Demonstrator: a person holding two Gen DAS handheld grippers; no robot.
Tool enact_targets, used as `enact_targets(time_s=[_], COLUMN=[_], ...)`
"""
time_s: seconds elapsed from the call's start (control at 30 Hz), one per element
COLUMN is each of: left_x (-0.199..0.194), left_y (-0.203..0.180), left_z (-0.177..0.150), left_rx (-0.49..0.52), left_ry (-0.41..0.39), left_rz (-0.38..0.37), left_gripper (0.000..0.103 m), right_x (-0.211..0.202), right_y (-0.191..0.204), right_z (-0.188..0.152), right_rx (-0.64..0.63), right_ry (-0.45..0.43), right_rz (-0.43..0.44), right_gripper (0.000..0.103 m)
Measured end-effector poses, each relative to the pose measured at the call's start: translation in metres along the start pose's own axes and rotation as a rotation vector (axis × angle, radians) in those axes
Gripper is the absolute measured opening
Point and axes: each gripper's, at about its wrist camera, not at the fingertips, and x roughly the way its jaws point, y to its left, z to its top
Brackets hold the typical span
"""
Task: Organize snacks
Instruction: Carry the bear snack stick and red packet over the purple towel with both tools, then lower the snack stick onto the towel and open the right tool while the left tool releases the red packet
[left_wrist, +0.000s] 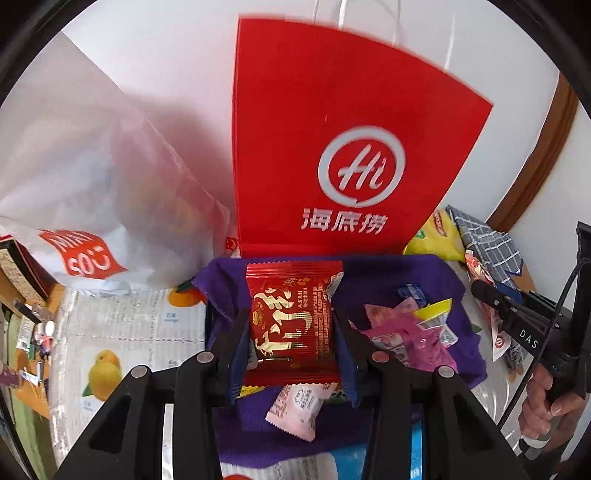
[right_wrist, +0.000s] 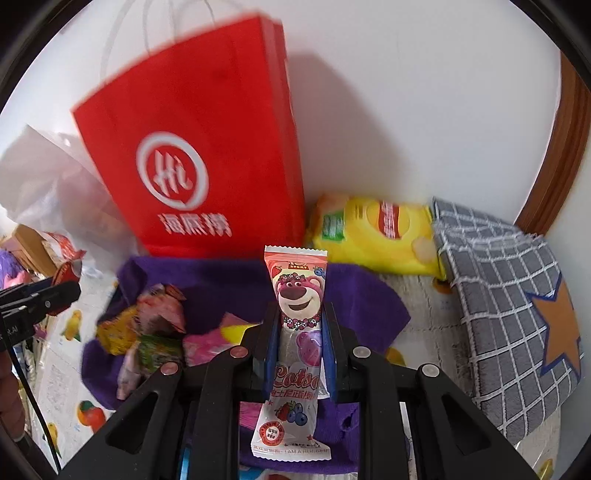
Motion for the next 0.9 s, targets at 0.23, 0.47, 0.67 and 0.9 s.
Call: enact_targets(time_s=[0.23,0.47,0.67,0.9], left_x=[0.030,0.038,0.042,0.048], left_y=[0.005,0.005,0.003,0.002], left_z=[-0.005,-0.007,-0.008,-0.010], left_rx=[-0.012,-0.016,-0.005,-0.001], left_ry=[0.069,0.090,0.101,0.121], left_rz=[-0.014,-0.007,-0.001,0.001], left_gripper=[0.040,0.040,0.040,0.040], right_x=[0.021,0.033,0.036,0.044], right_y=[-0.009,-0.012,-0.009,-0.007], right_z=[-0.003,-0.004,-0.004,-0.007], right_rx=[0.009,0.016,0.009,0.006], right_ry=[0.036,0.066,0.079,0.105], right_rz=[-0.007,-0.007,-0.004,0.001], right_gripper=[0.021,0.021,0.021,0.021])
